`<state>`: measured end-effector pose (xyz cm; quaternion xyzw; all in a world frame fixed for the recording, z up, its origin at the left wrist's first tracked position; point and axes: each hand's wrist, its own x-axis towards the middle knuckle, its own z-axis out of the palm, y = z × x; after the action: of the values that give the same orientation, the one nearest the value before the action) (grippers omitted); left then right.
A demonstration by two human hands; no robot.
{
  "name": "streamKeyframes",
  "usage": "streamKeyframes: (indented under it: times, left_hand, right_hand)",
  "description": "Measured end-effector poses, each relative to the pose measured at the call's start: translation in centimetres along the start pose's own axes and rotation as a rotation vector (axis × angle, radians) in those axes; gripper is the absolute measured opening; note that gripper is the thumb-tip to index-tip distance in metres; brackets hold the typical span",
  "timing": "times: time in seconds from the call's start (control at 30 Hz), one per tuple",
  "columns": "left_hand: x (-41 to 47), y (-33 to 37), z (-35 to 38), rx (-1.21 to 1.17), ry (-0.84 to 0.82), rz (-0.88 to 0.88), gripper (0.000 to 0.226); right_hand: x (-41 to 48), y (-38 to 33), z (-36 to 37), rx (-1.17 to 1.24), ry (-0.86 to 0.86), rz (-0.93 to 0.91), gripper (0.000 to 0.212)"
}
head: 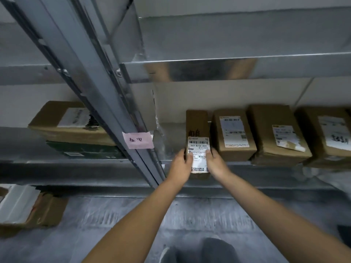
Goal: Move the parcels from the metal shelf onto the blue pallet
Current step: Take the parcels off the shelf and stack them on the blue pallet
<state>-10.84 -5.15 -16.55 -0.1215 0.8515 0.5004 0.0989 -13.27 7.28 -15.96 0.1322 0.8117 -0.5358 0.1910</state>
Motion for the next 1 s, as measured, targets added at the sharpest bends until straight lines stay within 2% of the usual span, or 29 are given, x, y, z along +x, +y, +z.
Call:
streamKeyframes:
  times: [0.17, 0.27, 0.57, 0.7, 1.0]
  left_hand:
    - [0.1, -1.0, -0.7, -0.162, -0.034, -0.069, 0.035]
    - [-1.0, -1.5, -1.0, -0.25, -0.025, -0.092, 0.032]
    - [-6.7, -1.4, -3.8, -0.355, -0.101, 0.066, 0.043]
    - [-9.1, -0.4, -4.3, -0.358, -0.114, 0.105, 0.046]
    - [-14.7, 4.9, -0.1, -0.366, -0.122, 0.189, 0.043]
  right_hand:
    - [-0.4, -0.8, 1.4, 0.118, 0.045, 0.096, 0.037]
    - [-1.6, -1.3, 2.7, 0.14, 0.085, 0.088, 0.035]
    - [-8.6, -2.0, 2.4, 0.272, 0.153, 0.026, 0.038]
    - [-11.4, -1.6, 1.5, 0.254, 0.181, -0.012, 0.037]
    - [-16.5, 0.4, -6.0, 0.245, 0.219, -0.048, 0.037]
